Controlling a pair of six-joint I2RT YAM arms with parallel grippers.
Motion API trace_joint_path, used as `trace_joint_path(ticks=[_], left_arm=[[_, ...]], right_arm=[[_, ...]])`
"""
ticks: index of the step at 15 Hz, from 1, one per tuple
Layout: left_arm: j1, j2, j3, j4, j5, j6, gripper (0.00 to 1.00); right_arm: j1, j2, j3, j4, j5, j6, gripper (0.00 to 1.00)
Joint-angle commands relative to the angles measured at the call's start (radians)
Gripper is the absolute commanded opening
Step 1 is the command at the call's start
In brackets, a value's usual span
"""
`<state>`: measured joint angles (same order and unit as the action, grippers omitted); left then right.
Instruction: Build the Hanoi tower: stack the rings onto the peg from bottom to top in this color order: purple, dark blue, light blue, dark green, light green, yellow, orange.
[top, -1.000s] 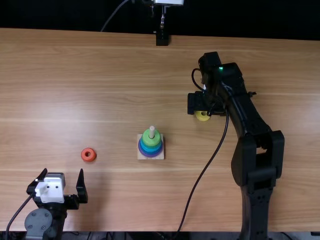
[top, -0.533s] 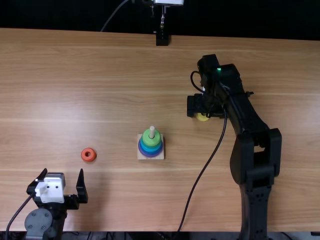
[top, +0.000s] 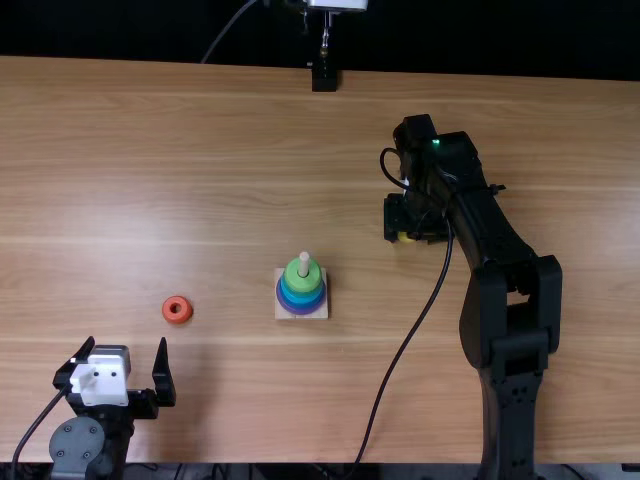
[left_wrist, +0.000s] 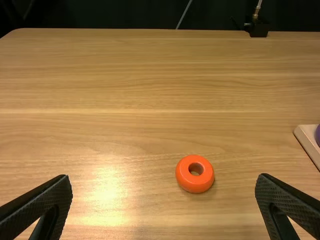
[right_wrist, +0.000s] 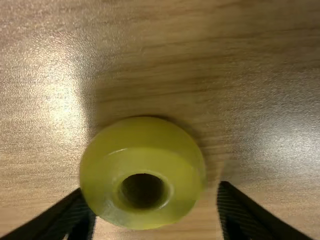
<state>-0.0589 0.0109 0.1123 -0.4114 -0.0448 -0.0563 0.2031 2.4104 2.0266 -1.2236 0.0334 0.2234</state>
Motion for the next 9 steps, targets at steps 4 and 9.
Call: trace_joint_path(ticks=[4, 9], left_arm=[[0.001, -0.011, -0.112, -0.080, 0.006, 0.003, 1.00], [0.001, -0.011, -0.112, -0.080, 0.006, 0.003, 1.00]], right_arm=[[0.005, 0.030, -0.025, 0.015, 0.016, 0.007, 0.14], [0.002, 0.021, -0.017, 0.015, 0.020, 0.010, 0.42]])
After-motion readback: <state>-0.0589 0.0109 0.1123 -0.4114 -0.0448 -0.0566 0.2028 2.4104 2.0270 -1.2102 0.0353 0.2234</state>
